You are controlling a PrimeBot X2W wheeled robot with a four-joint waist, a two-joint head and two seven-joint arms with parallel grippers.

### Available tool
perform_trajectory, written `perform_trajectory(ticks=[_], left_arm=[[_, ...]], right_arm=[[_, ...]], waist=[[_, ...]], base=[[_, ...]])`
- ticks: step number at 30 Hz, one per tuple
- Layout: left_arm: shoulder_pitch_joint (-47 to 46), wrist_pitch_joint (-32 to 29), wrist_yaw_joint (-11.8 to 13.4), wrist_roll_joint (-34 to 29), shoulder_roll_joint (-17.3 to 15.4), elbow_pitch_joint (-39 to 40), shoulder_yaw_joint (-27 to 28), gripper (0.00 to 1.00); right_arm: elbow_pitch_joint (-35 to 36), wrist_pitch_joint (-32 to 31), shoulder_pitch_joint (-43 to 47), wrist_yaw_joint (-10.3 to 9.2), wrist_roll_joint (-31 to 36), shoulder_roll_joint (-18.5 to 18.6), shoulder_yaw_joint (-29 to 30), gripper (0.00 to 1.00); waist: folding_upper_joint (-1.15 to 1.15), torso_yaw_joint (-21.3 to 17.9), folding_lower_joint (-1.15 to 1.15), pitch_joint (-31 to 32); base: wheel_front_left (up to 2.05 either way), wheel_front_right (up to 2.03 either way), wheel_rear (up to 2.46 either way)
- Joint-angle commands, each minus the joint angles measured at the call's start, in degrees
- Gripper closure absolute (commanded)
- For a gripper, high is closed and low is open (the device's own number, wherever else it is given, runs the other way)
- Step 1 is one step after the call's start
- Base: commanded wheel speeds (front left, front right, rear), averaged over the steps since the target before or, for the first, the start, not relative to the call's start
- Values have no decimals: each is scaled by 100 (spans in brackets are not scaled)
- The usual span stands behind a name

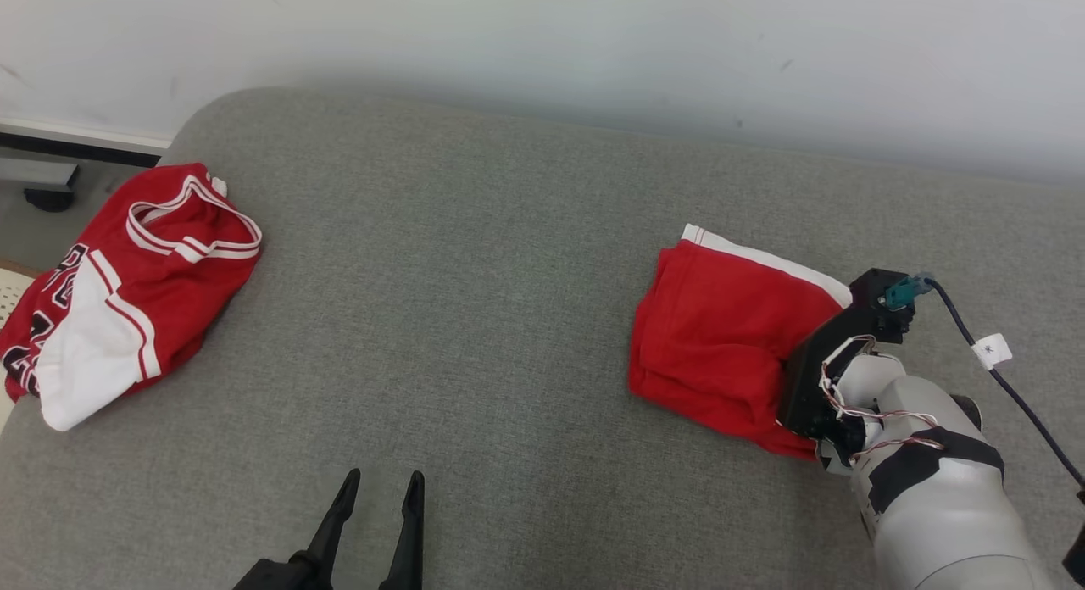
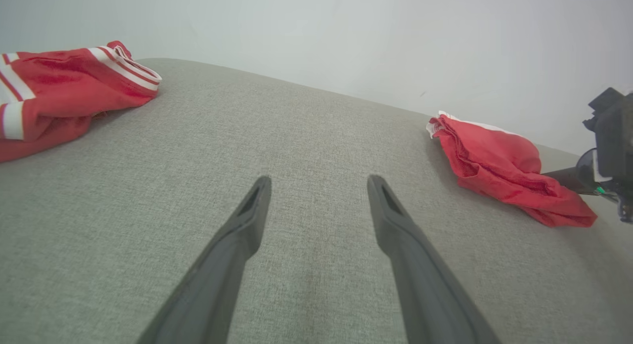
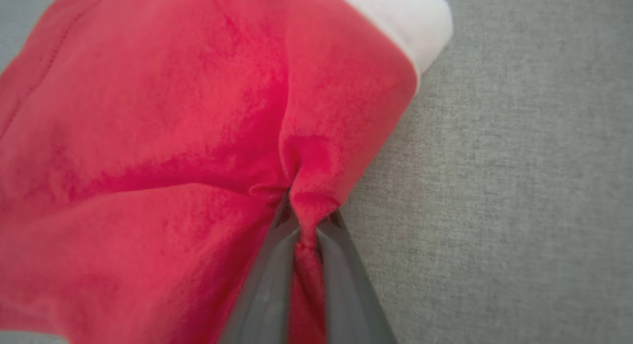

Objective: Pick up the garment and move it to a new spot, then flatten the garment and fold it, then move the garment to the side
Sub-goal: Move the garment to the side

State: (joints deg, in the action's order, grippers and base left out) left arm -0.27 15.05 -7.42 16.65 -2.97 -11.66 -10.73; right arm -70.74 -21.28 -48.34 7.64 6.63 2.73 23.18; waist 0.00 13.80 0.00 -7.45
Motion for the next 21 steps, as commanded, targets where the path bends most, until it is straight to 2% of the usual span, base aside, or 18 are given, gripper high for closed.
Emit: perform_trajectory(ticks=[1, 6, 10, 14, 21], left_arm=[[-74, 17, -7, 23, 7, 25, 5, 0], [-113, 17, -8, 46, 7, 43, 39, 0], [-101, 16, -8, 40, 8, 80, 96, 0], [-140, 17, -8, 2, 6, 126, 127, 0], [-260, 17, -8, 14, -36, 263, 142, 0]], right_arm=[[-72, -62, 186, -30, 164, 40, 50, 100], [348, -214, 217, -35, 796, 69, -21, 100], [683, -538, 320, -29, 1142, 211, -301, 100], [844, -813, 433, -29, 1207, 689, -776, 100], [946, -1211, 587, -28, 811, 1743, -1771, 100]], waist=[[0, -126, 0, -20], [0, -384, 0, -27], [0, -589, 0, -73], [0, -761, 0, -178], [0, -911, 0, -458]], base=[[0, 0, 0], [0, 0, 0], [0, 0, 0], [0, 0, 0], [0, 0, 0]])
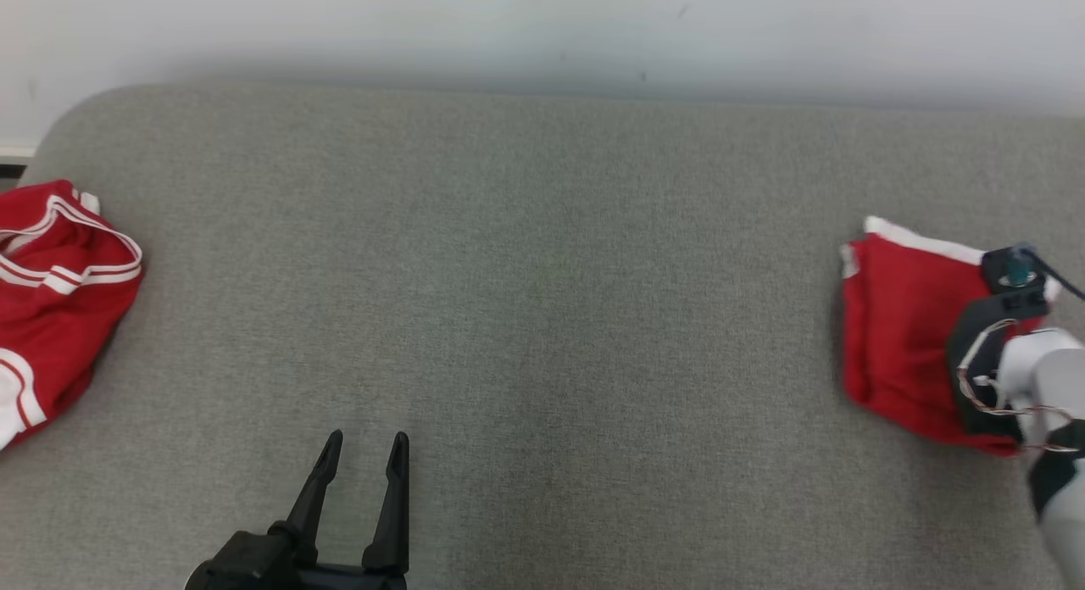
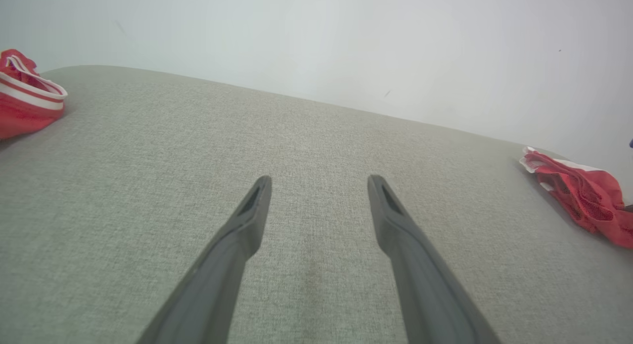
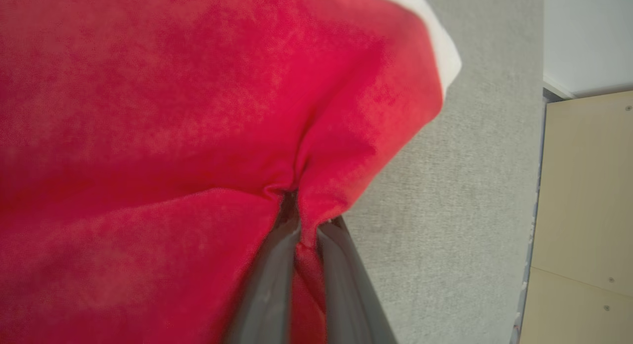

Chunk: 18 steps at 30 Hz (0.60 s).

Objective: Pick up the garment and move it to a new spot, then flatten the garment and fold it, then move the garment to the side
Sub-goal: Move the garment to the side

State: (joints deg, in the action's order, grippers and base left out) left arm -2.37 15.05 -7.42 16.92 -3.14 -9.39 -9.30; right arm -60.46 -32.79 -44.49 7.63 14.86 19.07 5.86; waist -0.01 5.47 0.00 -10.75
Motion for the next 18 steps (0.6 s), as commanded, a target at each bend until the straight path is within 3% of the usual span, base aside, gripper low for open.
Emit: perform_trajectory(ticks=[1, 10, 18], left_arm=[[-67, 17, -8, -5, -24, 42, -17, 0], [-266, 17, -8, 49, -132, 131, -159, 0], [-354, 17, -7, 69, -207, 146, -247, 0]], right_arm=[[-53, -85, 206, -27, -106, 273, -207, 100], [525, 62, 208, -23, -926, 1749, -1738, 100], [1267, 483, 394, -23, -1273, 2742, -1982, 100]], waist=[[1, -84, 0, -177], [1, 2, 0, -531], [1, 99, 0, -693]], base=[[0, 0, 0], [0, 0, 0], [0, 0, 0]])
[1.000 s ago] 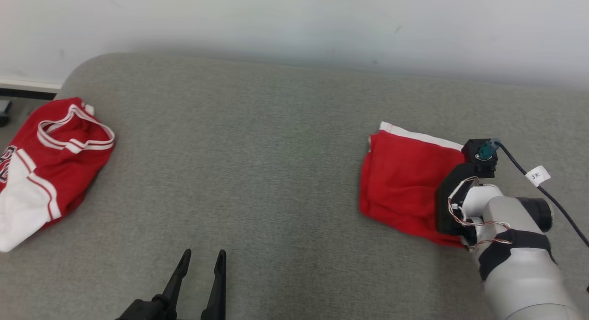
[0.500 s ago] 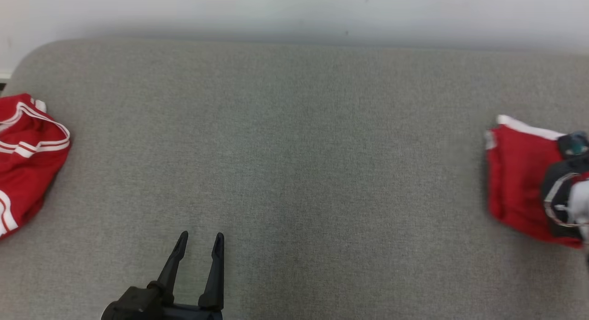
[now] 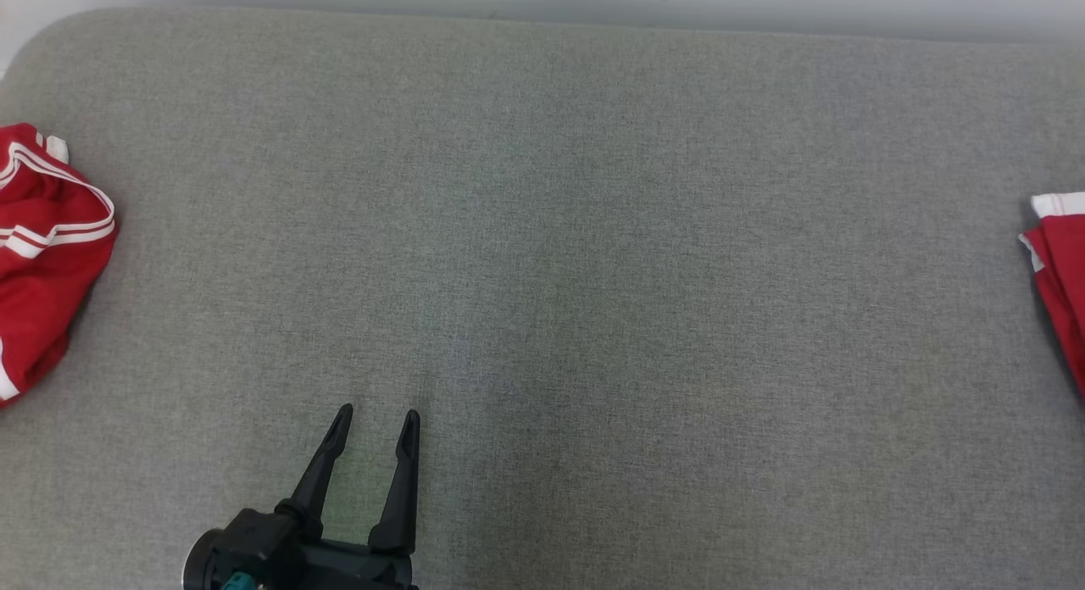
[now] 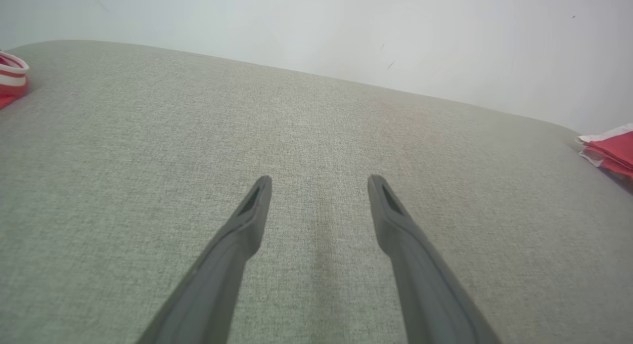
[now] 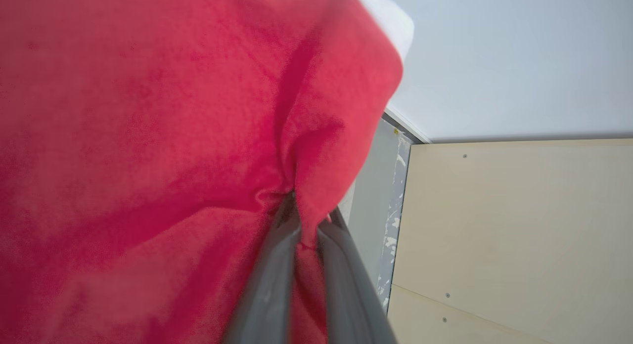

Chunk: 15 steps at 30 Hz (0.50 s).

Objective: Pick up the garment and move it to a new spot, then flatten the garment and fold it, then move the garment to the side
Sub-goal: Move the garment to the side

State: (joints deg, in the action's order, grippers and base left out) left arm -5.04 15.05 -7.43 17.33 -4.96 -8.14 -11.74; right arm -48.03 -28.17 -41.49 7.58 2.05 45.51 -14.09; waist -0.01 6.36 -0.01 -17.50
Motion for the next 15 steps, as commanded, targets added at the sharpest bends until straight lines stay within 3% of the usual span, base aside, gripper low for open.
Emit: perform_trajectory(ticks=[1, 5, 14, 15], left_arm=[[-87, 17, -6, 29, -25, 21, -4, 0], [-76, 17, -6, 2, -56, 16, -14, 0], [-151, 17, -1, -43, -92, 16, -43, 0], [-180, 17, -1, -39, -92, 5, -69, 0]], right_arm=[[23, 22, 94, -17, 8, 97, 13, 100], [348, 367, 247, -17, 12, 148, 67, 100], [634, 242, 205, -17, 515, -38, 667, 100], [664, 259, 212, -17, 560, -75, 741, 90]], waist=[[1, 11, 1, -17], [1, -18, 1, -56], [1, -214, 1, -150], [1, -231, 1, -152]], base=[[0, 0, 0], [0, 0, 0], [0, 0, 0], [0, 0, 0]])
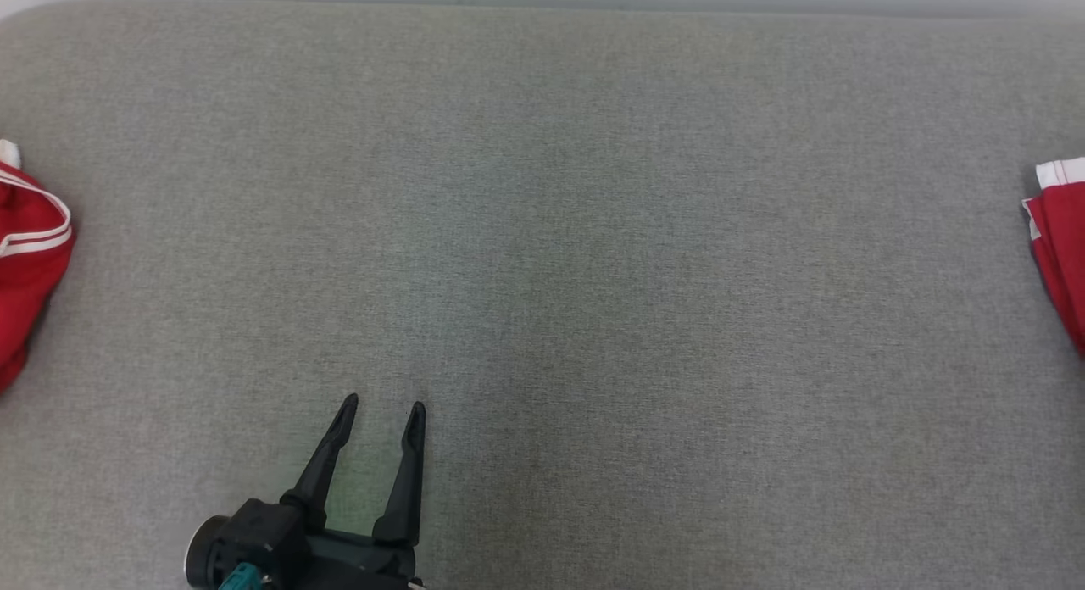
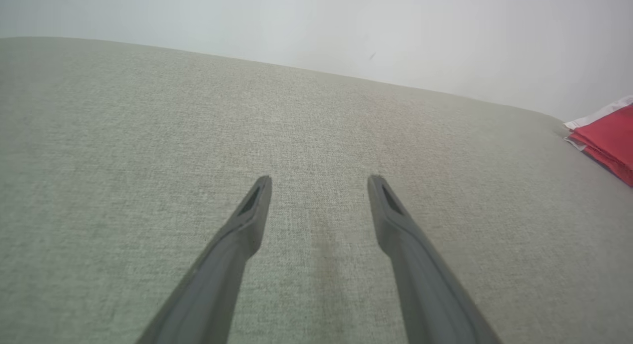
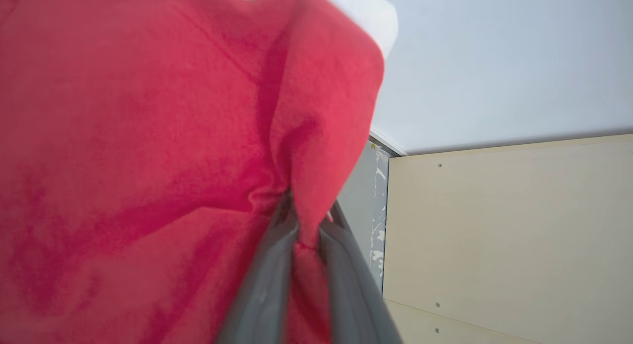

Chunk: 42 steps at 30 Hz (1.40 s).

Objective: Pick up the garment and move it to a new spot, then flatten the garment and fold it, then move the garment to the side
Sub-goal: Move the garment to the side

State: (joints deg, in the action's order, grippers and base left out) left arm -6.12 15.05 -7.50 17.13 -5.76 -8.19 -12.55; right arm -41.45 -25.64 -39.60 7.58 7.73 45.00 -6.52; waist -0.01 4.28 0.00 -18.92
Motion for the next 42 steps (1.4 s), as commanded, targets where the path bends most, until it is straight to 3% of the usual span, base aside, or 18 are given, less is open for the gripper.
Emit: perform_trajectory(ticks=[1, 2, 3, 4, 14, 19, 24, 25, 28, 29, 34, 39, 42], left_arm=[[-97, 17, 5, -14, -12, 2, -12, 0], [-116, 17, 5, -12, -9, -10, -43, 0], [-129, 17, 5, -12, -9, -20, -61, 0], [-128, 17, 5, -10, -13, -25, -81, 0], [-122, 17, 5, 23, -27, -55, -35, 0], [21, 17, 5, 64, 12, 5, 79, 0], [225, 17, 90, 93, 124, 157, 482, 0], [348, 17, 153, 41, 156, 134, 605, 0], [529, 17, 168, 148, 217, 149, 760, 0], [529, 17, 168, 148, 217, 149, 760, 0], [788, 17, 242, 175, 268, 61, 937, 0], [945, 17, 259, 57, 282, 102, 1049, 0], [1032, 17, 226, -105, 286, 109, 1084, 0]], right_arm=[[27, 44, 44, -17, 34, -46, 28, 62], [38, 74, 66, -17, 56, -66, 69, 52], [43, 130, 80, -17, 77, -89, 106, 22], [24, 152, 86, -17, 91, -109, 160, 0], [-346, 485, 104, -16, 95, -462, 892, 0], [-198, 1036, 321, -17, -168, -1124, 1422, 0], [180, 1857, 838, -17, -721, -2056, 1845, 0], [362, 2050, 1146, -17, -959, -2358, 1855, 0], [759, 2387, 1602, -17, -1256, -2804, 1884, 0], [759, 2387, 1602, -17, -1256, -2804, 1884, 0], [1627, 2798, 2571, -17, -1353, -3696, 1653, 0], [2517, 2931, 3334, -17, -1405, -4126, 1444, 0], [2877, 2963, 3628, -16, -1394, -4193, 1262, 0]], waist=[[1, -40, 0, -11], [1, -51, 0, -10], [1, -64, 0, -10], [1, -73, 0, -10], [1, -57, 0, 155], [1, -41, 0, 462], [1, -44, 0, 970], [1, -76, 0, 1182], [1, -121, 0, 1490], [1, -121, 0, 1490], [1, -216, 0, 1921], [1, -290, 0, 2070], [1, -345, 0, 2108]], base=[[0, 0, 0], [0, 0, 0], [0, 0, 0], [0, 0, 0], [0, 0, 0], [0, 0, 0], [0, 0, 0], [0, 0, 0], [0, 0, 0], [0, 0, 0], [0, 0, 0], [0, 0, 0], [0, 0, 0]])
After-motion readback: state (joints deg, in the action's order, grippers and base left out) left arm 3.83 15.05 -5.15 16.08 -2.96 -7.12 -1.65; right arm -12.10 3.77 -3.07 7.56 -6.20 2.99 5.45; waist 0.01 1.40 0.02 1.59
